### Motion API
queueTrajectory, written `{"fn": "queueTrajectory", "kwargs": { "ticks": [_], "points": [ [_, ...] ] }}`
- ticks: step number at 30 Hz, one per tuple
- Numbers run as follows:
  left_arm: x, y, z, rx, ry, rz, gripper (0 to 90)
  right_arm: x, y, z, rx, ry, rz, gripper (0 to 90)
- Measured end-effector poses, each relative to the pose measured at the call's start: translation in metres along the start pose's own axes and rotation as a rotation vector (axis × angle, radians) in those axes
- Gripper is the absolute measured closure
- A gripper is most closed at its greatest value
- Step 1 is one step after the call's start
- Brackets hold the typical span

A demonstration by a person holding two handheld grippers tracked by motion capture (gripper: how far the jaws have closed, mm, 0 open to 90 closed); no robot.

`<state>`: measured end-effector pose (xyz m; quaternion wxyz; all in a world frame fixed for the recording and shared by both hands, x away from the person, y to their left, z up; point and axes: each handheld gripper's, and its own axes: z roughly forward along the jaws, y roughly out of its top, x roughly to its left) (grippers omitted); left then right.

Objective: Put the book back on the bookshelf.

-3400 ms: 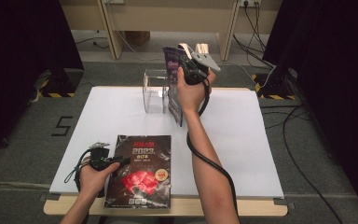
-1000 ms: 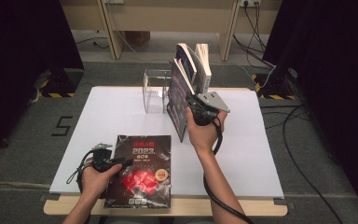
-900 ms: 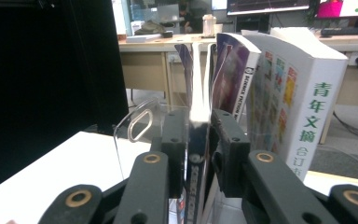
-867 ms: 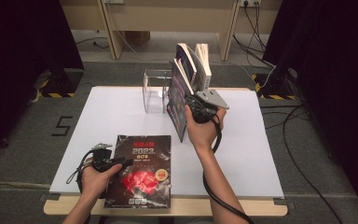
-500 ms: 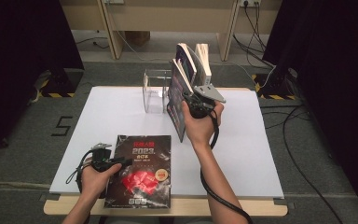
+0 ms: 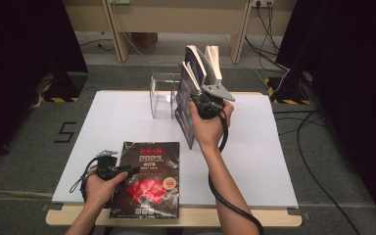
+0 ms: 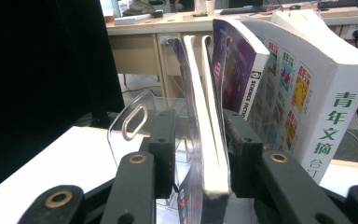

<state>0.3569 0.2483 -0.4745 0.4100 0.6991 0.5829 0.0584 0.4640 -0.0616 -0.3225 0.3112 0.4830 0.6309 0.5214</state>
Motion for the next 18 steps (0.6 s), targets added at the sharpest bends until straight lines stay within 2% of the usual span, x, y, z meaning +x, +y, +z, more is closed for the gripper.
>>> {"fn": "queueTrajectory", "kwargs": {
  "ticks": [10, 18],
  "points": [
    [0.0000, -0.0001, 0.0000, 0.000, -0.004, 0.000, 53.6, 0.0022, 0.0041, 0.0045, 0.031, -0.019, 0.002, 75.3],
    [0.0001, -0.0002, 0.0005, 0.001, -0.002, 0.000, 53.6, 0.0024, 0.0049, 0.0065, 0.048, -0.052, -0.028, 83.0]
  ]
}}
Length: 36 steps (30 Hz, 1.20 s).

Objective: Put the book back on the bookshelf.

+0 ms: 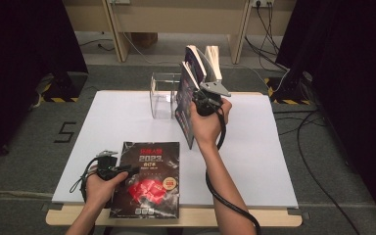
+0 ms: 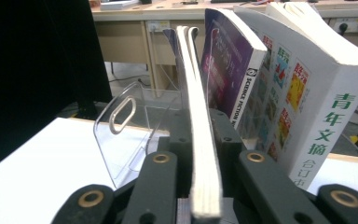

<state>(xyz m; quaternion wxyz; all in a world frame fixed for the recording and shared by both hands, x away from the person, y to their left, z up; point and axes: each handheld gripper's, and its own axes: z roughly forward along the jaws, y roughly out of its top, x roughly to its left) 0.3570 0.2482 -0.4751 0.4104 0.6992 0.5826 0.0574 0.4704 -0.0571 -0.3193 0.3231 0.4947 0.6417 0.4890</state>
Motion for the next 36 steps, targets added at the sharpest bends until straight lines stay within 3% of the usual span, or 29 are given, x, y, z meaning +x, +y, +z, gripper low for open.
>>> {"fn": "queueTrajectory", "kwargs": {
  "ticks": [7, 14, 19, 36],
  "points": [
    [0.000, 0.000, -0.001, 0.000, 0.001, 0.002, 53.5, -0.006, -0.001, -0.001, -0.011, 0.007, 0.032, 84.1],
    [0.001, 0.000, 0.000, 0.001, 0.006, 0.000, 53.5, -0.005, -0.003, -0.003, -0.054, 0.040, 0.031, 84.3],
    [0.001, 0.000, -0.002, -0.002, 0.005, -0.003, 53.5, -0.002, -0.001, -0.003, -0.072, 0.026, 0.010, 84.4],
    [0.002, 0.001, -0.003, -0.007, 0.003, -0.001, 53.1, -0.002, 0.007, -0.003, -0.119, 0.019, 0.034, 84.4]
  ]
}}
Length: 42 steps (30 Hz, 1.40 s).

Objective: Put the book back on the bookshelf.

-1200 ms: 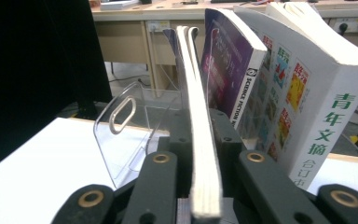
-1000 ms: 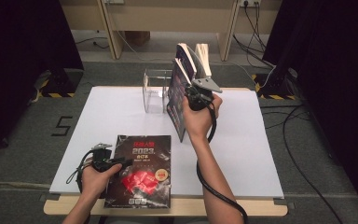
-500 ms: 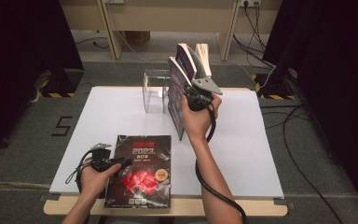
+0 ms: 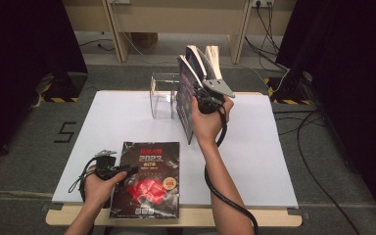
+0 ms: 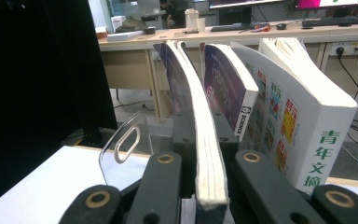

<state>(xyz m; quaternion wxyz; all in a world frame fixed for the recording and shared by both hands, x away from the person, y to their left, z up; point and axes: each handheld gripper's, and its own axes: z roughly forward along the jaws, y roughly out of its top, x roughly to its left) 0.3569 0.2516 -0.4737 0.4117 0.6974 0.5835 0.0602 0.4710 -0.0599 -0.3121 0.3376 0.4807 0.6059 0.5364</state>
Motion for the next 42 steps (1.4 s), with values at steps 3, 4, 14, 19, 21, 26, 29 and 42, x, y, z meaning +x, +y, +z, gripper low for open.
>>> {"fn": "queueTrajectory", "kwargs": {
  "ticks": [3, 4, 14, 19, 21, 26, 29, 42],
  "points": [
    [0.000, 0.000, 0.000, 0.000, -0.001, -0.003, 53.1, 0.000, 0.001, 0.000, -0.007, -0.003, -0.008, 84.4],
    [0.000, 0.000, -0.001, 0.000, -0.001, -0.002, 53.1, 0.000, 0.002, 0.000, -0.006, -0.003, -0.003, 84.4],
    [0.000, 0.000, 0.000, 0.001, -0.002, -0.002, 53.1, -0.002, 0.005, 0.004, -0.015, -0.009, 0.010, 84.4],
    [0.001, 0.000, 0.000, 0.003, -0.002, -0.002, 53.1, 0.000, 0.007, 0.007, -0.019, -0.009, 0.008, 84.4],
    [0.001, 0.000, 0.000, 0.001, -0.002, -0.003, 53.2, 0.000, 0.007, 0.008, -0.020, -0.009, 0.008, 84.4],
    [0.000, 0.000, 0.000, 0.000, -0.002, -0.004, 53.2, 0.001, 0.008, 0.011, -0.019, -0.011, 0.005, 84.4],
    [0.001, 0.000, 0.000, 0.000, -0.003, -0.005, 53.2, 0.002, 0.008, 0.012, -0.018, -0.009, 0.009, 84.4],
    [0.002, 0.000, -0.001, 0.001, -0.002, -0.006, 53.1, 0.002, 0.012, 0.016, -0.024, -0.013, 0.000, 84.4]
  ]
}}
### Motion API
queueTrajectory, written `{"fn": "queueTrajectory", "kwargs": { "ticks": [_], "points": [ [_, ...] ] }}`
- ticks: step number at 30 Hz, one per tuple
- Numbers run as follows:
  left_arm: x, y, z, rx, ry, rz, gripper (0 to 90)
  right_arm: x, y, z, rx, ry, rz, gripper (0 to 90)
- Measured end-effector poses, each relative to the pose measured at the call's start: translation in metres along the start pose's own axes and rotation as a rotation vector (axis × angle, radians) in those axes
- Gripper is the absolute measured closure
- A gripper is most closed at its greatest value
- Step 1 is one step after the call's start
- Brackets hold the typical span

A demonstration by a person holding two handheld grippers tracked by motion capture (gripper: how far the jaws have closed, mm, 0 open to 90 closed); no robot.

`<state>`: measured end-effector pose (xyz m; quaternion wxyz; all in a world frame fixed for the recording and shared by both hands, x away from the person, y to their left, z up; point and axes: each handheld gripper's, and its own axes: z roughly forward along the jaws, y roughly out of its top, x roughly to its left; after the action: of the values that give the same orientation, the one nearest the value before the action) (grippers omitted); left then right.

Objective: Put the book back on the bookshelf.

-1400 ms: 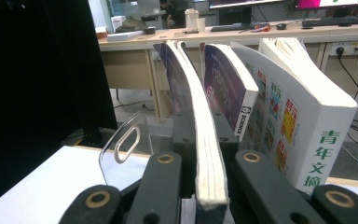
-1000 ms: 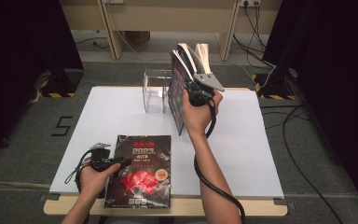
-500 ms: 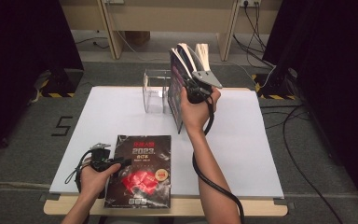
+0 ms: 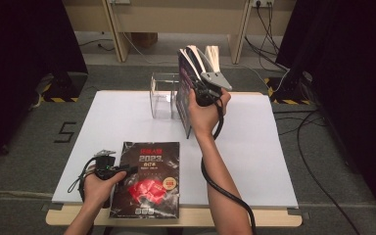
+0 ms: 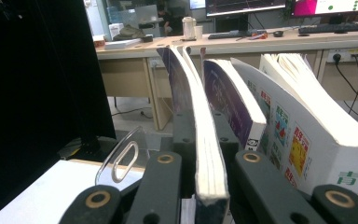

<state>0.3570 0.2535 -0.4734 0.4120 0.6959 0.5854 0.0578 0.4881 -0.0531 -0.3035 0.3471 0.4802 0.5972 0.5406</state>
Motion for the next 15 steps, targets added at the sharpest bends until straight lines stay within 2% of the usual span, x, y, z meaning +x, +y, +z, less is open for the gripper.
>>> {"fn": "queueTrajectory", "kwargs": {
  "ticks": [15],
  "points": [
    [0.0010, 0.0000, -0.0002, -0.007, 0.001, -0.003, 53.1, -0.0004, 0.0027, 0.0073, -0.001, -0.004, 0.008, 84.3]
  ]
}}
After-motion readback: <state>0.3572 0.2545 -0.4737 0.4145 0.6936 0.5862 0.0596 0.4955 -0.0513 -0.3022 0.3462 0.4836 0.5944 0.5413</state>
